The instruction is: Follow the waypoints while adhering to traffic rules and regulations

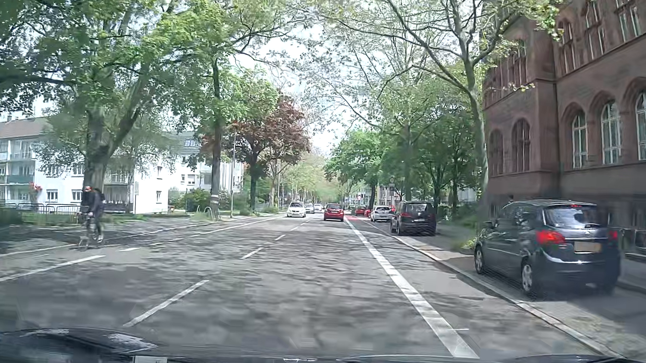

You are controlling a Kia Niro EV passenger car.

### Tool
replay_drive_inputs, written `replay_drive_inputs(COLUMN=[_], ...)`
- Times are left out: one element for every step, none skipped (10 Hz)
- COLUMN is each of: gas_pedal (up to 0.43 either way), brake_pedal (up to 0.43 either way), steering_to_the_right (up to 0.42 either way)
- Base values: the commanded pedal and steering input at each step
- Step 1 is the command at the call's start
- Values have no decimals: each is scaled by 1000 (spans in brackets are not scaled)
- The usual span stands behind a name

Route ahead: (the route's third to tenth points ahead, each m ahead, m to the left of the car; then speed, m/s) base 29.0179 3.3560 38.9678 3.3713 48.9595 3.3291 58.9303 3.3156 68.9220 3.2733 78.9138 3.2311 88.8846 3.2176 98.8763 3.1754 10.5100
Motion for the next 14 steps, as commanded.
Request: replay_drive_inputs(gas_pedal=[59,59,59,59,67,67,67,67,67,67,67,67,67,67], brake_pedal=[0,0,0,0,0,0,0,0,0,0,0,0,0,0], steering_to_the_right=[-2,-2,-2,-2,-2,-3,-3,-3,-3,-4,-4,-4,-4,-4])
